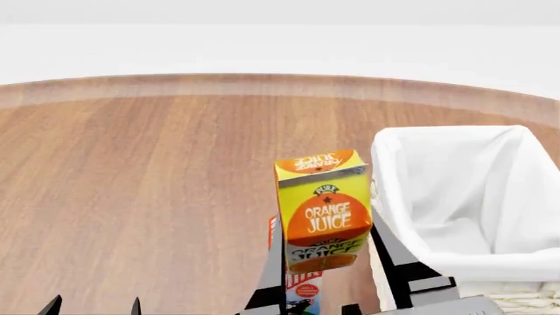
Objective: Pick up the orange juice, and put it in the basket.
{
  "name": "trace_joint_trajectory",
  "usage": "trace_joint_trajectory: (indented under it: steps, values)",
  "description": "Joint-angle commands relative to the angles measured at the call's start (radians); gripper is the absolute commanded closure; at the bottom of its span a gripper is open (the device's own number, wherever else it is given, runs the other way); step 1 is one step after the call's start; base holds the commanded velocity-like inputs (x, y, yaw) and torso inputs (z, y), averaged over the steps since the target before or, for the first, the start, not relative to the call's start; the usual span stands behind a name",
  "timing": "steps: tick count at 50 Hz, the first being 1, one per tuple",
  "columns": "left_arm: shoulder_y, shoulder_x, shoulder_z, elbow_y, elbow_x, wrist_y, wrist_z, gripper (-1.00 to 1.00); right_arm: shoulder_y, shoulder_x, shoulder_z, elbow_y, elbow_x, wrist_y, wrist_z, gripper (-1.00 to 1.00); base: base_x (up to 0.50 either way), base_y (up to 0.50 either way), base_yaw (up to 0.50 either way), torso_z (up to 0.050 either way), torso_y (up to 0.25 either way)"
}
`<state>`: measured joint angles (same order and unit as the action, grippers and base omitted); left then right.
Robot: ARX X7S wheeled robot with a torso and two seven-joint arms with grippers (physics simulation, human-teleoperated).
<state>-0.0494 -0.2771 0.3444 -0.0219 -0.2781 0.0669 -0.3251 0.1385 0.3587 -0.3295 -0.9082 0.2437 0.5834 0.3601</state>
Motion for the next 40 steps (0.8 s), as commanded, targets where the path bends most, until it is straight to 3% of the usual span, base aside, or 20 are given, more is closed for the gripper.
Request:
trace_joint_trajectory:
  steps: [1, 29, 40]
  values:
    - [-0.001, -0.002, 0.003, 0.0, -0.002, 0.001, -0.003, -1.0, 0.075, 0.003, 0.048, -0.053, -0.016, 0.097, -0.001, 1.0, 0.0, 0.0, 0.0, 0.0, 0.0]
    - [-0.003, -0.008, 0.011, -0.001, -0.008, 0.004, -0.009, -1.0, 0.169, 0.021, 0.279, -0.005, 0.109, 0.169, 0.003, 1.0, 0.0, 0.0, 0.0, 0.0, 0.0]
    - [-0.004, -0.01, 0.014, -0.002, -0.01, 0.005, -0.012, -1.0, 0.208, 0.034, 0.308, 0.066, 0.11, 0.17, 0.002, 1.0, 0.0, 0.0, 0.0, 0.0, 0.001]
